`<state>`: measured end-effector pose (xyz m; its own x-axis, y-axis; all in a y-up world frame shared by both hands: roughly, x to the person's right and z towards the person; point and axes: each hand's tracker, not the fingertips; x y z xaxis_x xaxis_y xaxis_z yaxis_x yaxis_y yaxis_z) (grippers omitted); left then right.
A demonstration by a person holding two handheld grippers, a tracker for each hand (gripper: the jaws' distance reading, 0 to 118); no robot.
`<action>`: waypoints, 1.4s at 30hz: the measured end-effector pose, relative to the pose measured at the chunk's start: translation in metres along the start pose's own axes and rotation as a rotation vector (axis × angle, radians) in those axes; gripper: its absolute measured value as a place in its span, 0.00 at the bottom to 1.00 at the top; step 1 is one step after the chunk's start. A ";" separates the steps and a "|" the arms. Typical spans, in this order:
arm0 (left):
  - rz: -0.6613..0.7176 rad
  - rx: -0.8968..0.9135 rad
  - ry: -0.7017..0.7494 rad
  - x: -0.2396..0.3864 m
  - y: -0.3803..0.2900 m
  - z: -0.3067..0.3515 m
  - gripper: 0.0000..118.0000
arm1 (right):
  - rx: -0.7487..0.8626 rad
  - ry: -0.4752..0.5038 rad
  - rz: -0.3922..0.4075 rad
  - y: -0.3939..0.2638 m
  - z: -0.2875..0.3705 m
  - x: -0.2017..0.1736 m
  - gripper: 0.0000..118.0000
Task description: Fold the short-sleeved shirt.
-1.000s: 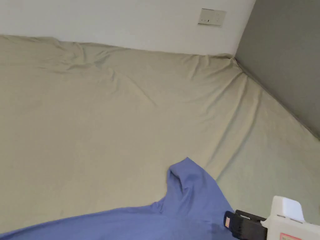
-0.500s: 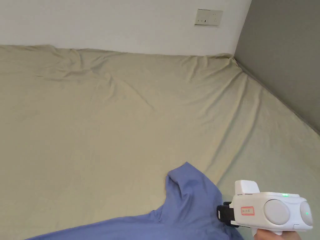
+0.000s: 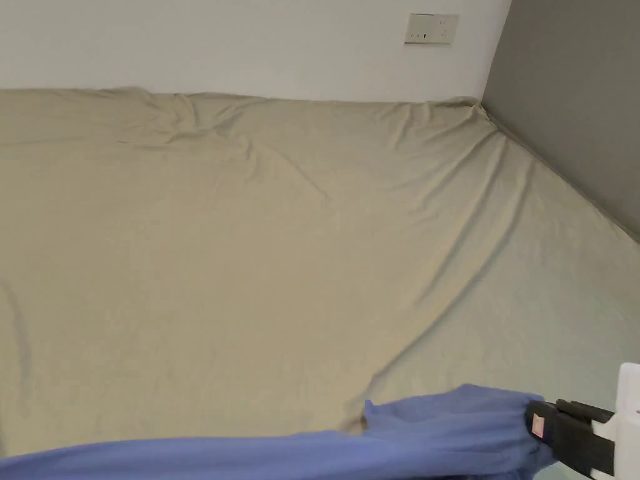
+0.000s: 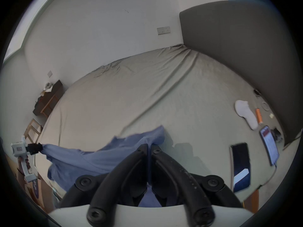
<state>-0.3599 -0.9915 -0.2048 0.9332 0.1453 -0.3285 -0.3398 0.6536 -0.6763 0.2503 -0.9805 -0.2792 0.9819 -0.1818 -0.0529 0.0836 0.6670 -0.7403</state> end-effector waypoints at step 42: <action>0.225 -0.118 -0.058 -0.060 -0.078 0.014 0.80 | -0.047 0.064 0.079 -0.082 0.032 -0.083 0.02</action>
<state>-0.3878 -1.0414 -0.1231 0.8367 0.3215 -0.4434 -0.5475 0.5097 -0.6637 0.1675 -0.9971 -0.1924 0.9721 -0.1769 -0.1539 -0.0031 0.6466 -0.7628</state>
